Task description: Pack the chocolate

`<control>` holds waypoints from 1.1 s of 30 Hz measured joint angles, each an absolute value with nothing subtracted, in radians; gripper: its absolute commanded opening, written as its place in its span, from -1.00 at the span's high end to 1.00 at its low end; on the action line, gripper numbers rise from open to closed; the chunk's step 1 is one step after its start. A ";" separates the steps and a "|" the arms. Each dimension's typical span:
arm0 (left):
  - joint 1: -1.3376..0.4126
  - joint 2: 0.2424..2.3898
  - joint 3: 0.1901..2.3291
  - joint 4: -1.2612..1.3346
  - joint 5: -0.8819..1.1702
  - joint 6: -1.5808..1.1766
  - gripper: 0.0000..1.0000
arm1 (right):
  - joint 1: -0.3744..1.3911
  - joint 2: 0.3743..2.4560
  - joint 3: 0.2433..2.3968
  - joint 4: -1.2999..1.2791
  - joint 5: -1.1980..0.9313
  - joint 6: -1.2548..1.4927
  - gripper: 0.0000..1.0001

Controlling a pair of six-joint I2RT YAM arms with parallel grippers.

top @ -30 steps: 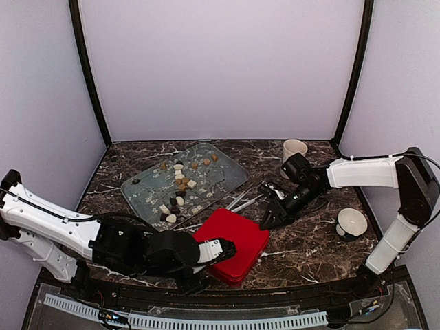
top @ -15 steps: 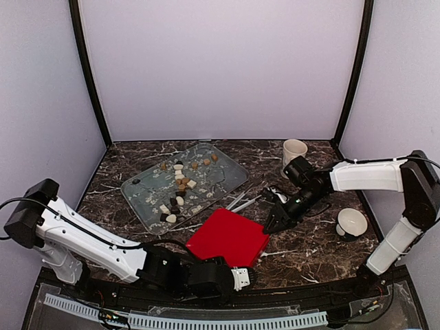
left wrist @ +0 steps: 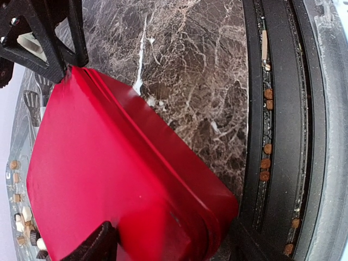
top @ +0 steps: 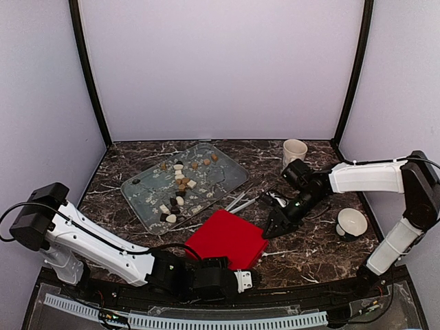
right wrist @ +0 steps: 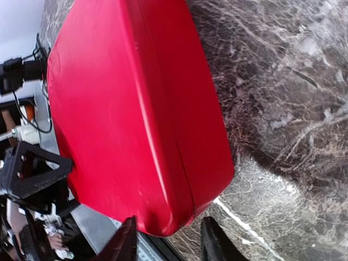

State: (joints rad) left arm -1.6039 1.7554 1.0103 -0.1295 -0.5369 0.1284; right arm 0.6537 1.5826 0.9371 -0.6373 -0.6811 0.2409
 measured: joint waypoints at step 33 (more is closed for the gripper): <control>-1.604 1.746 0.979 -0.087 -0.544 0.142 -0.27 | 0.708 1.610 1.000 -0.595 -0.598 0.267 1.00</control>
State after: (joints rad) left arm -1.6039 1.7458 0.9794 -0.0868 -0.5438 0.1425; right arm 0.7082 1.6104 1.0004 -0.5949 -0.5980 0.2672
